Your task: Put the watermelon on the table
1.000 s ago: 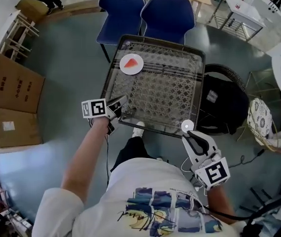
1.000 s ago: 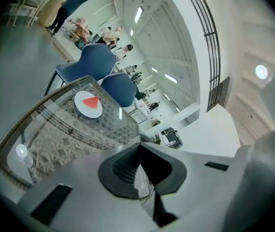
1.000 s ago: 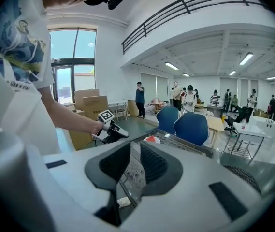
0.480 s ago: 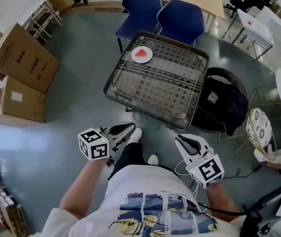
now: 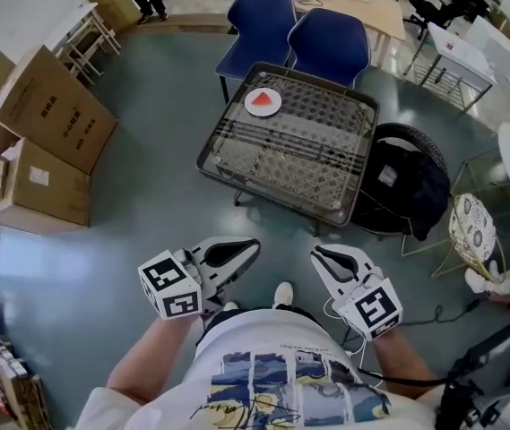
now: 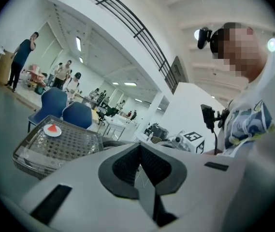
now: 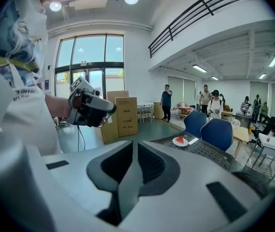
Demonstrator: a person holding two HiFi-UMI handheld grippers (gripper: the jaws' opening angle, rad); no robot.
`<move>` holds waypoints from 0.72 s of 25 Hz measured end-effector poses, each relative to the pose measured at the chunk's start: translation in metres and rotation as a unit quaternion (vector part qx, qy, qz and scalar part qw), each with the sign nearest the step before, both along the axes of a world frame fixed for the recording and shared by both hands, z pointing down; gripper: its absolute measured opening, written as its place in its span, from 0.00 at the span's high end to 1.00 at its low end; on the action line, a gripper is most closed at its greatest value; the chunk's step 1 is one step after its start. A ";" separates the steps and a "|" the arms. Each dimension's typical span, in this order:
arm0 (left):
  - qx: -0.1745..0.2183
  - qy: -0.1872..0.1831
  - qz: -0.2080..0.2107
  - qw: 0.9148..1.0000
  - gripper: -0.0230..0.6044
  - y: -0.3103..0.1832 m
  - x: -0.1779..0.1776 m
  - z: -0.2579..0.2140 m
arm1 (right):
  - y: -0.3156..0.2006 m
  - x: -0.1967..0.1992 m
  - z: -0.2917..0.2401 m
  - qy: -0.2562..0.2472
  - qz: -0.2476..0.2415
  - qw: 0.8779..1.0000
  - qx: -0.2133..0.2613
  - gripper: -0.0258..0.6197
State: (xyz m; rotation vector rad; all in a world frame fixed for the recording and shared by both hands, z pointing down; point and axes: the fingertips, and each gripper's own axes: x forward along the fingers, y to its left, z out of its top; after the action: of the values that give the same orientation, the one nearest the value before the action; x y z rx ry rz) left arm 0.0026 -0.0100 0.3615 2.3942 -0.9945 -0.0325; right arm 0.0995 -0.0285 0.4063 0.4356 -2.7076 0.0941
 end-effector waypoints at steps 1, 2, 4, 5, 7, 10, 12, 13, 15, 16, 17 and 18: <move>0.005 0.007 -0.001 1.000 0.95 0.007 -0.001 -0.008 | 0.006 -0.006 0.000 0.003 -0.006 1.000 0.001 0.90; 0.010 0.010 0.001 1.000 0.95 0.015 -0.003 -0.014 | 0.012 -0.012 -0.001 0.005 -0.010 1.000 0.003 0.90; 0.016 0.023 0.012 1.000 0.95 0.034 -0.007 -0.025 | 0.024 -0.027 -0.006 0.000 -0.016 1.000 0.007 0.90; 0.019 0.034 0.019 0.999 0.95 0.043 -0.011 -0.030 | 0.031 -0.035 -0.009 -0.003 -0.018 1.000 0.007 0.90; 0.022 0.048 0.031 0.998 0.95 0.063 -0.020 -0.036 | 0.049 -0.049 -0.015 -0.008 -0.022 1.000 -0.004 0.90; 0.025 0.021 0.030 0.999 0.95 0.086 -0.039 -0.035 | 0.074 -0.068 -0.025 -0.005 -0.028 1.000 -0.009 0.90; 0.030 0.003 0.033 0.999 0.95 0.104 -0.052 -0.035 | 0.091 -0.080 -0.029 0.004 -0.029 1.000 -0.002 0.90; 0.034 -0.003 0.037 0.999 0.95 0.113 -0.057 -0.035 | 0.100 -0.085 -0.030 0.007 -0.028 1.000 0.002 0.90; 0.037 -0.007 0.043 0.998 0.95 0.131 -0.065 -0.034 | 0.117 -0.096 -0.032 0.012 -0.026 1.000 0.008 0.90; 0.035 -0.003 0.045 0.998 0.95 0.139 -0.069 -0.034 | 0.126 -0.101 -0.033 0.014 -0.025 1.000 0.011 0.90; 0.032 0.006 0.048 0.998 0.95 0.148 -0.072 -0.034 | 0.135 -0.106 -0.033 0.012 -0.025 1.000 0.013 0.90; 0.029 0.014 0.051 0.998 0.95 0.158 -0.075 -0.034 | 0.144 -0.112 -0.033 0.009 -0.025 1.000 0.015 0.90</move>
State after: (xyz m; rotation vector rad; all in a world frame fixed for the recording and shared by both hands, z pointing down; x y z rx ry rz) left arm -0.0723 0.1478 0.3273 2.4871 -0.8673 -0.0567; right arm -0.0121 0.1160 0.3736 0.3759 -2.7039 0.0358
